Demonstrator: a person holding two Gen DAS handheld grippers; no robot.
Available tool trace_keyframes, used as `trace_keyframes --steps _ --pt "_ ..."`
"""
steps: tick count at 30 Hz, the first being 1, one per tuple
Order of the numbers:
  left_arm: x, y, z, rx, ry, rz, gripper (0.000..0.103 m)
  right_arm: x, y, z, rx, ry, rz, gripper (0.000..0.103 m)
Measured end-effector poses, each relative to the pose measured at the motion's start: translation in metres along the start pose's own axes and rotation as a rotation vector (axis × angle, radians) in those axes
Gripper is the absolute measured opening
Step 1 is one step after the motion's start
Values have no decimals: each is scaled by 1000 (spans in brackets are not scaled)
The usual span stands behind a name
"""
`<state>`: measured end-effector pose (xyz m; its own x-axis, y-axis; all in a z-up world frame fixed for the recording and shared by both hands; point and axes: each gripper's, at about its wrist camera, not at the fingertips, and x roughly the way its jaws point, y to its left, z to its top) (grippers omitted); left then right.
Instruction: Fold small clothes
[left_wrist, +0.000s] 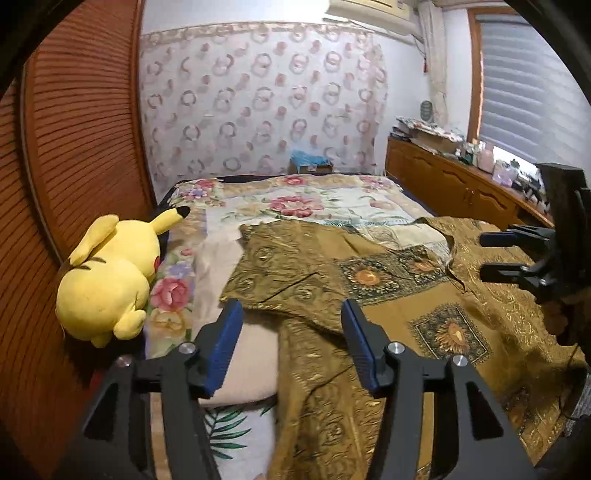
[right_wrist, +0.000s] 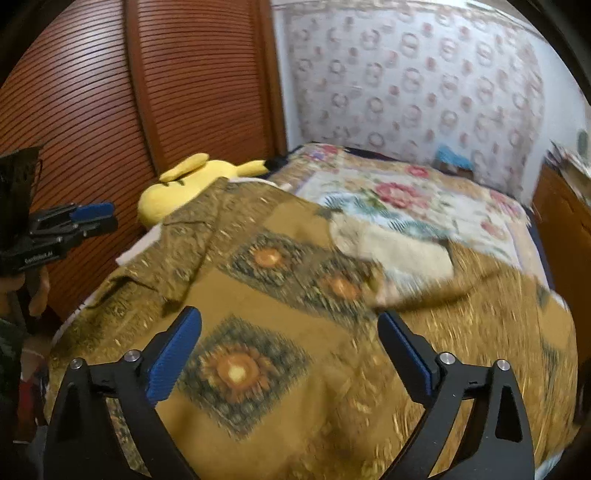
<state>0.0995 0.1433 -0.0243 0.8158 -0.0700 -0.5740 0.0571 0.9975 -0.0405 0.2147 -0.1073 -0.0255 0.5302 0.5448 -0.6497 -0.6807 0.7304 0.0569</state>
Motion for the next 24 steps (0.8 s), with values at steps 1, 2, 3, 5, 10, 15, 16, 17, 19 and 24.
trace_keyframes --steps 1,2,3,5,10,15,16,17,19,24 --pt "-1 6 -2 -15 -2 7 55 5 3 5 -12 1 13 92" --pt "0 9 -3 -23 -3 15 56 11 7 10 -25 2 26 89" --pt "0 14 -5 -32 -4 22 56 21 14 18 -46 6 45 85" --pt "2 23 -7 -51 -2 34 57 36 26 27 -76 15 78 79" --pt "9 42 -15 -97 6 56 60 88 63 51 -146 57 188 67" --pt "13 56 -23 -128 15 84 62 133 94 65 -203 107 266 60" --pt "14 58 -24 -132 12 90 62 139 99 65 -215 119 272 60" --pt "14 59 -25 -136 13 93 62 147 104 65 -231 139 272 60" --pt "17 61 -27 -137 19 94 63 158 110 64 -252 157 260 60" --pt "20 59 -28 -133 25 89 63 169 112 57 -287 191 242 47"
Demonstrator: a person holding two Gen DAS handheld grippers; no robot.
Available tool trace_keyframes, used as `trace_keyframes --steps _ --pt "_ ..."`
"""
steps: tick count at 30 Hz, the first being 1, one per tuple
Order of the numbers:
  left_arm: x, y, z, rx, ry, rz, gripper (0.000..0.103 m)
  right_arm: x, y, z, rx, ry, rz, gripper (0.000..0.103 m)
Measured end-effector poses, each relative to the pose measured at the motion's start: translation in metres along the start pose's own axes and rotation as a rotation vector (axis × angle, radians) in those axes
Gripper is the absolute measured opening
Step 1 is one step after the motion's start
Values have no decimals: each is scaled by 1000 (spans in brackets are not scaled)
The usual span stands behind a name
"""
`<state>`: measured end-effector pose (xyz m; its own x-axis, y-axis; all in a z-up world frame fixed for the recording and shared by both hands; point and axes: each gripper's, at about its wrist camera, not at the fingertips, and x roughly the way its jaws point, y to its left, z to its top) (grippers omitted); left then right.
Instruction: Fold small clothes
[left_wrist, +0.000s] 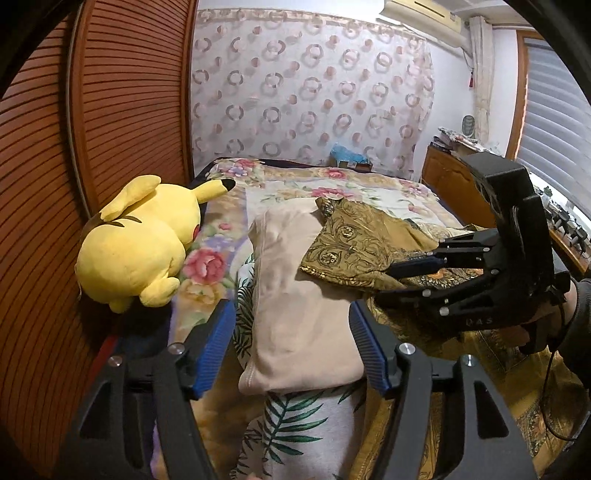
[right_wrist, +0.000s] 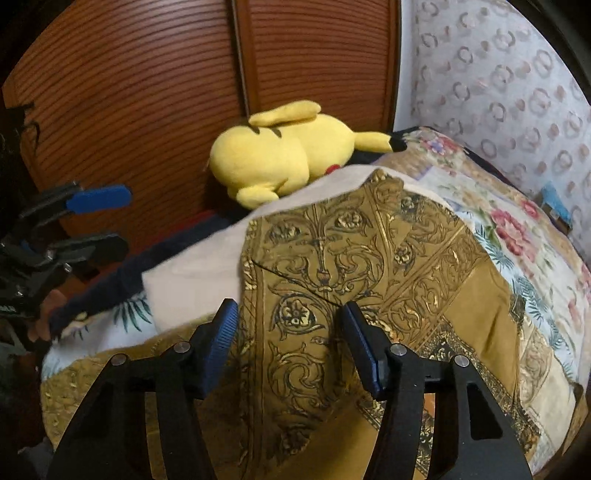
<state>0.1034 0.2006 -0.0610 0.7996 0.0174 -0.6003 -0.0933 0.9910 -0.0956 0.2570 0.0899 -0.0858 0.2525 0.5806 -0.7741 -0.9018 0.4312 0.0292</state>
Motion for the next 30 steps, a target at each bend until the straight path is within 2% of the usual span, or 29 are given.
trace_keyframes --steps 1,3,5,6,10,13,16,17,19,21,26,30 --pt "1 -1 0 1 1 -2 64 0 -1 -1 -4 0 -5 41" --pt "1 -3 1 2 -4 -4 64 -3 -4 -3 3 -10 4 22" --pt "2 -6 2 6 -5 -9 64 -9 -7 -4 20 -26 12 19" --pt "3 -8 2 10 -2 -14 64 -15 -10 -4 31 -39 12 14" --pt "6 -16 4 31 5 -28 64 -37 -25 -6 88 -100 -5 11" --pt "9 -22 8 46 10 -40 64 -52 -42 -14 154 -112 -100 11" --pt "15 -27 14 61 21 -45 64 -68 -65 -31 228 -104 -119 15" --pt "17 -28 16 63 24 -49 64 -74 -74 -38 244 -93 -155 26" --pt "25 -30 22 69 33 -61 64 -85 -83 -47 251 -94 -183 29" --pt "33 -32 28 81 47 -66 64 -95 -93 -56 263 -92 -201 42" --pt "55 -41 47 122 82 -56 64 -119 -115 -86 279 -74 -261 48" --pt "80 -46 62 130 119 -82 64 -129 -134 -115 299 -37 -304 48"
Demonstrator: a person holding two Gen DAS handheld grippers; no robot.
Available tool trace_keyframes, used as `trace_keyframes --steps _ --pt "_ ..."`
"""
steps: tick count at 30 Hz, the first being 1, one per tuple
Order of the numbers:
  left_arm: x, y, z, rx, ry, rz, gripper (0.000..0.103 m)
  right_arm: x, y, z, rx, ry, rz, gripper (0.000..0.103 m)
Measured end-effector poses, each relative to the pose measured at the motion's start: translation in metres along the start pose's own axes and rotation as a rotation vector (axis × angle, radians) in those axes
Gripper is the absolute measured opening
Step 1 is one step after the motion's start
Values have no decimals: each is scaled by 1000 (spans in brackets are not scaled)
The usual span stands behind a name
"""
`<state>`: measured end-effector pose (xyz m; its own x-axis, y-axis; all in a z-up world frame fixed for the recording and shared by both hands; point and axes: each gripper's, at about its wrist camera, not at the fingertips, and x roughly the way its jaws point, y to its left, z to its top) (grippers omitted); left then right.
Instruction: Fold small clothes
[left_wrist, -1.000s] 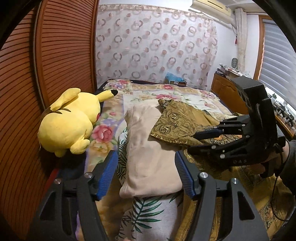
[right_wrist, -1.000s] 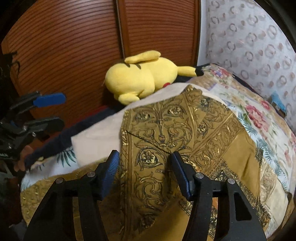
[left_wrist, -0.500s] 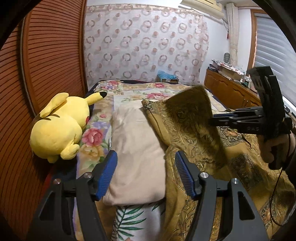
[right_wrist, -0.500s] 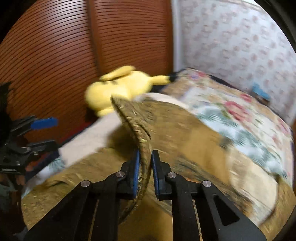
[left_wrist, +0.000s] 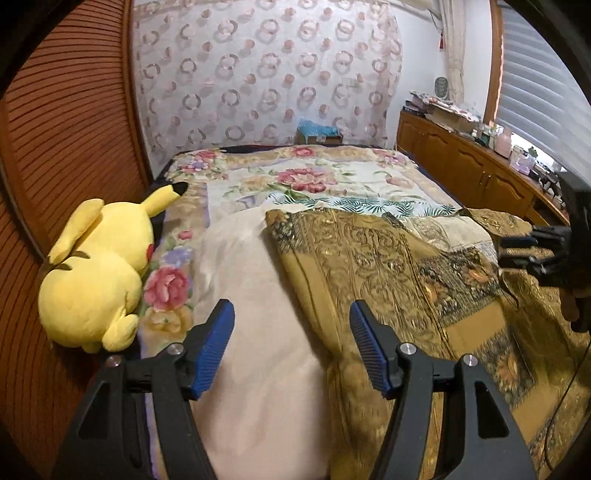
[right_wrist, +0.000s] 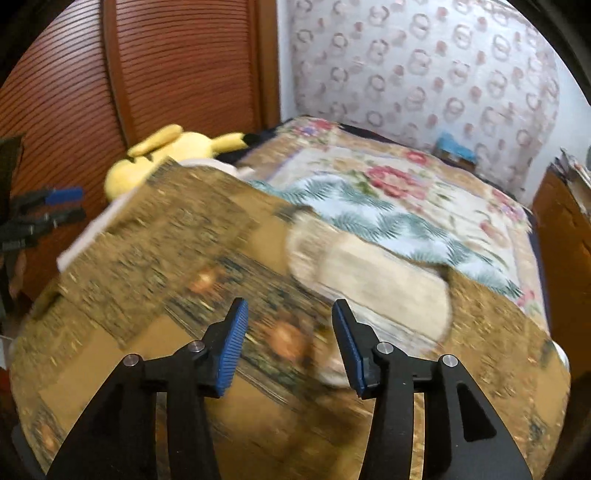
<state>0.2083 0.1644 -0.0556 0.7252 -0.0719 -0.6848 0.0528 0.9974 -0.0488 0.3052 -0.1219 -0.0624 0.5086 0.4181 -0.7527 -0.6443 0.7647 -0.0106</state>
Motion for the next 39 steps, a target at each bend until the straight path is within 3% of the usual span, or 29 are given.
trace_keyframes --steps 4,8,11,14,18,19,24,33,39 --pt "22 3 16 -15 24 -15 64 6 -25 -16 32 38 -25 48" --pt "40 7 29 -34 38 -79 63 10 -39 -32 51 59 -50 48" --pt "54 11 35 -49 68 -96 56 11 -44 -39 57 65 -52 48" --pt "64 12 38 -46 94 -94 40 11 -46 -43 59 42 -44 48" --pt "64 9 44 -31 105 -90 2 10 -47 -45 64 32 -40 48" --pt "61 7 46 -27 97 -91 0 11 -48 -45 66 32 -37 48" --pt "36 -2 68 15 13 -67 0 10 -51 -47 73 30 -29 49" --pt "55 2 71 45 39 9 0 10 -49 -45 69 31 -34 49" --pt "40 -4 62 69 22 45 3 11 -48 -45 69 31 -34 49"
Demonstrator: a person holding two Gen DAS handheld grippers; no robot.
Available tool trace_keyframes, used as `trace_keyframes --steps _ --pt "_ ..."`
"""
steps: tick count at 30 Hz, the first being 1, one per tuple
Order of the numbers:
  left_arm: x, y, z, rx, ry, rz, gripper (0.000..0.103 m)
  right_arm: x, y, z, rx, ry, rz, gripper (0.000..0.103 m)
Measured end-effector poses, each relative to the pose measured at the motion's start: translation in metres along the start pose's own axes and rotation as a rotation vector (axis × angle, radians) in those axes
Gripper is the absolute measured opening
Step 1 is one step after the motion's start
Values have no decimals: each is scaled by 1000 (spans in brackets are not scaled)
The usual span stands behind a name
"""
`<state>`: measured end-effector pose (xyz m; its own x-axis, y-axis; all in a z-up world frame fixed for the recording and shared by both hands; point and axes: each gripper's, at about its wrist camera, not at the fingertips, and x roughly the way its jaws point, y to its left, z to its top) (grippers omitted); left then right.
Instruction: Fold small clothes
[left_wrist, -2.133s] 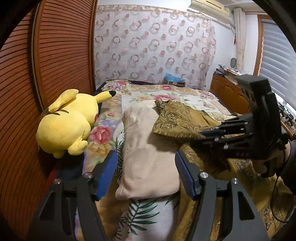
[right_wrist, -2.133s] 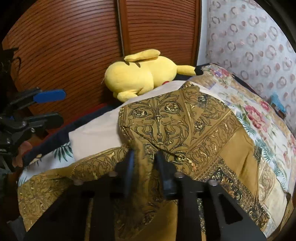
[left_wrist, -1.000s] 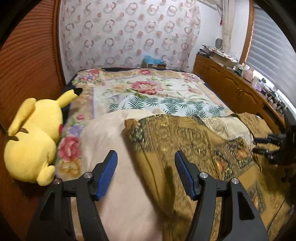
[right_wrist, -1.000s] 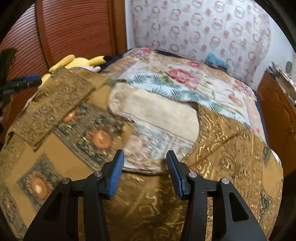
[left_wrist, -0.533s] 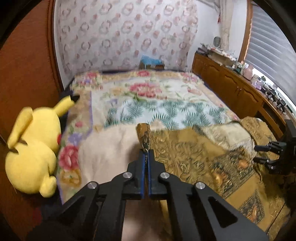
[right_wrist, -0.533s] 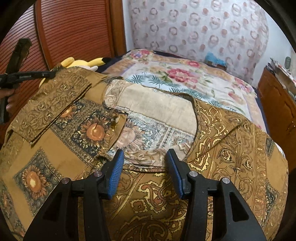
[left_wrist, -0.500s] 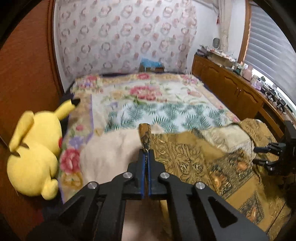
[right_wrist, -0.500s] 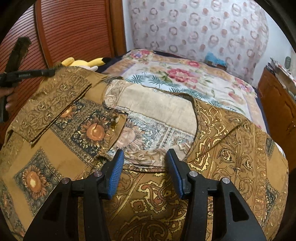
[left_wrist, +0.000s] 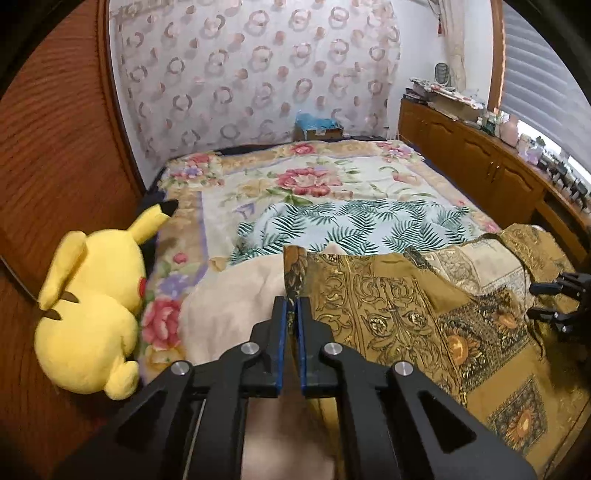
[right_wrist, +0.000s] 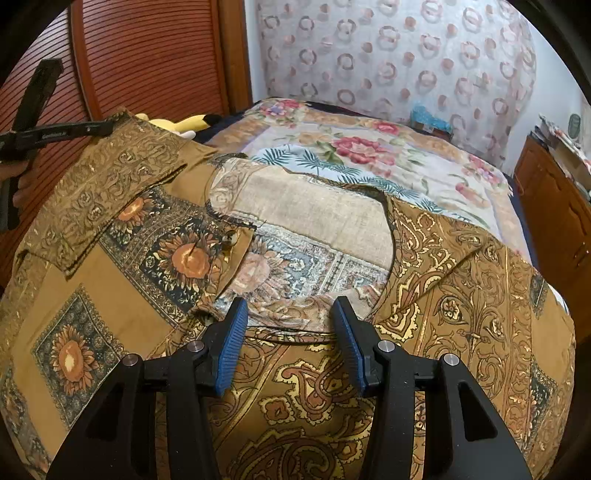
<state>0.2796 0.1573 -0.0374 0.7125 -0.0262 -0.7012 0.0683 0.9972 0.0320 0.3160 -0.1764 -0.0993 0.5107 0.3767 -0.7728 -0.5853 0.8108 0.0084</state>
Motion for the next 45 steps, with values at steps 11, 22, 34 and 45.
trace_keyframes --steps 11,22,34,45 --pt "-45 -60 -31 38 -93 -73 33 0 0 0 0 0 0 49" --pt "-18 -116 -61 56 16 -117 37 0 0 0 0 0 0 49" --pt "0 -145 -74 96 66 -121 38 -15 -2 -5 10 -12 -4 49" --pt "3 -158 -76 133 96 -153 51 -114 -69 -53 118 -93 -183 49"
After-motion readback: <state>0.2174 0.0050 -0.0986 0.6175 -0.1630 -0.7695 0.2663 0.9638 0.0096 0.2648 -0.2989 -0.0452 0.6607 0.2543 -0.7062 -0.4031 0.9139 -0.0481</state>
